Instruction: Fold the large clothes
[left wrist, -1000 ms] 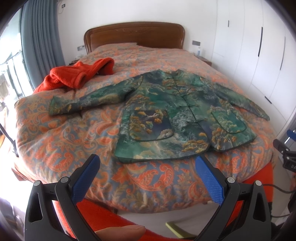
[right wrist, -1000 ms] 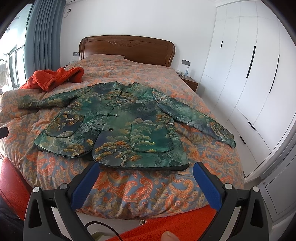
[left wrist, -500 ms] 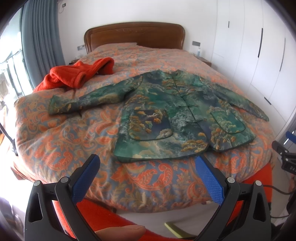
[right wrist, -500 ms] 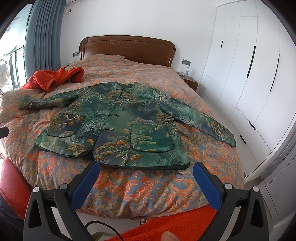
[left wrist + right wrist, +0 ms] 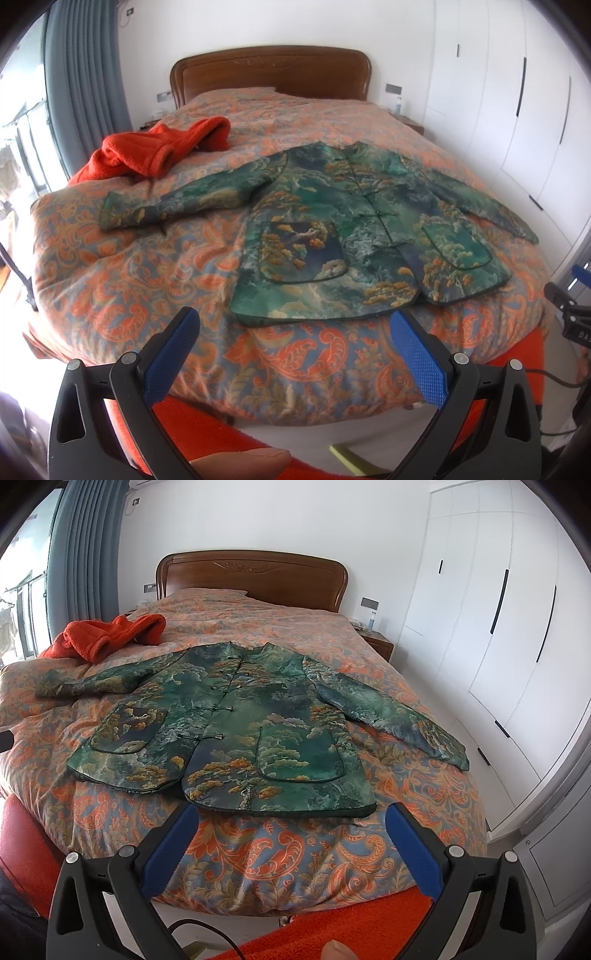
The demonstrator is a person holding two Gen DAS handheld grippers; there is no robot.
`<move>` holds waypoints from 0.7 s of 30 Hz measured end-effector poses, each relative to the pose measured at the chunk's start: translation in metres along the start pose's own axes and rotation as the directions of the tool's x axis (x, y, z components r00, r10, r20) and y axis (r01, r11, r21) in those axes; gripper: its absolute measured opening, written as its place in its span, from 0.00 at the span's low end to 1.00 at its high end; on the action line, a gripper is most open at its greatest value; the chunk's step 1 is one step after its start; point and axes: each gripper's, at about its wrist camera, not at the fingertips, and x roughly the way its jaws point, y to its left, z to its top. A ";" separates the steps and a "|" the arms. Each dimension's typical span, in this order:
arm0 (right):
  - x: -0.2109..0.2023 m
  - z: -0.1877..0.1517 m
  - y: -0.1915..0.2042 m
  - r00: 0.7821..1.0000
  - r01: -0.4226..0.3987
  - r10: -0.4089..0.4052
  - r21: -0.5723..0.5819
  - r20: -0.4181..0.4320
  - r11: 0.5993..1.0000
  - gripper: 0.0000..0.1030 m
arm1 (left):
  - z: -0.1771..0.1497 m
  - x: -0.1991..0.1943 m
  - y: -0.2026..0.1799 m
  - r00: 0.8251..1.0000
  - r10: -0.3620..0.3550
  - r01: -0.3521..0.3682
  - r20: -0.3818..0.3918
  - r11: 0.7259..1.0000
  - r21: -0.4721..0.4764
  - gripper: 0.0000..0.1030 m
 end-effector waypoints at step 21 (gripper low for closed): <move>0.003 0.002 0.003 1.000 -0.001 0.001 -0.012 0.000 1.000 1.00 | -0.004 0.001 0.006 1.000 -0.001 0.001 -0.006 1.000 -0.003 1.00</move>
